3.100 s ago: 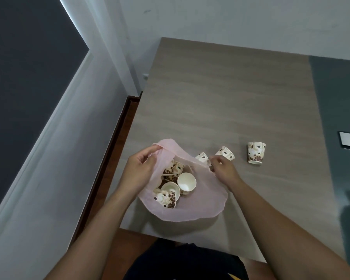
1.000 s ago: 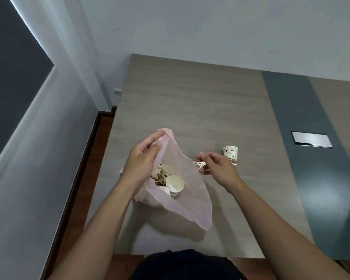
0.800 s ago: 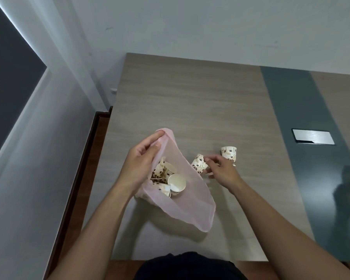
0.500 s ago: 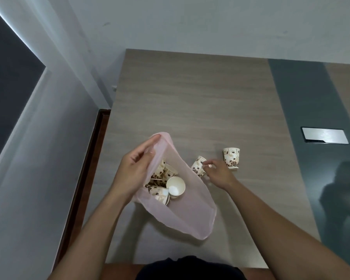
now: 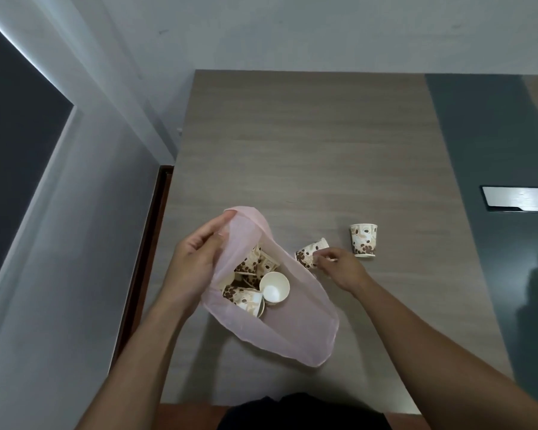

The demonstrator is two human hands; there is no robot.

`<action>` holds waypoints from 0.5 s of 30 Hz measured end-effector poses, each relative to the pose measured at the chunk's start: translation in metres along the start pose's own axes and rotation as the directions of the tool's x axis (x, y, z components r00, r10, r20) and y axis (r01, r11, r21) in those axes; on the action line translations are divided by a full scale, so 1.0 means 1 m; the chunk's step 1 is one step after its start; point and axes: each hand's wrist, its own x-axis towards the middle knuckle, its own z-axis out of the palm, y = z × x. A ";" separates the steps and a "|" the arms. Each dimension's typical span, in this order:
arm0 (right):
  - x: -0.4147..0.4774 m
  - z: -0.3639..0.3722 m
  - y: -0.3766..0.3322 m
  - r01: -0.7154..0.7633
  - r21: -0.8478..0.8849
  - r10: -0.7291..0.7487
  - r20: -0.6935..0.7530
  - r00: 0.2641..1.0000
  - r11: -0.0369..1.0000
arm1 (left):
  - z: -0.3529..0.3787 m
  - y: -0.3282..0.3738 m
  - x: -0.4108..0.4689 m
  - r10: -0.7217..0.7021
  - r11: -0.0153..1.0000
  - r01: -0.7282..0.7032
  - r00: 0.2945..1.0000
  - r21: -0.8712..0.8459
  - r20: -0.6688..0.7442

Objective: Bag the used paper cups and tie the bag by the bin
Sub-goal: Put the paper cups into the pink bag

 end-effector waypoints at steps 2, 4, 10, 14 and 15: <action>-0.010 -0.012 -0.017 0.004 0.187 0.002 -0.032 0.999 0.982 | 0.004 0.001 0.003 0.016 1.000 -0.016 1.000 -0.002 0.019; -0.023 -0.028 -0.042 -0.012 0.467 0.032 -0.035 0.999 0.884 | 0.008 0.003 0.006 0.022 1.000 -0.022 0.999 -0.003 0.030; -0.078 -0.060 -0.109 -0.080 0.846 -0.153 0.187 0.970 0.528 | 0.017 0.005 0.010 0.040 0.999 -0.039 0.996 -0.012 0.086; -0.097 -0.041 -0.117 -0.119 0.712 -0.250 0.391 0.886 0.692 | 0.022 0.010 0.008 0.055 0.998 -0.055 0.993 -0.004 0.102; -0.099 -0.033 -0.115 -0.113 0.662 -0.245 0.423 0.872 0.741 | 0.022 0.012 0.006 0.057 0.998 -0.057 0.993 -0.002 0.106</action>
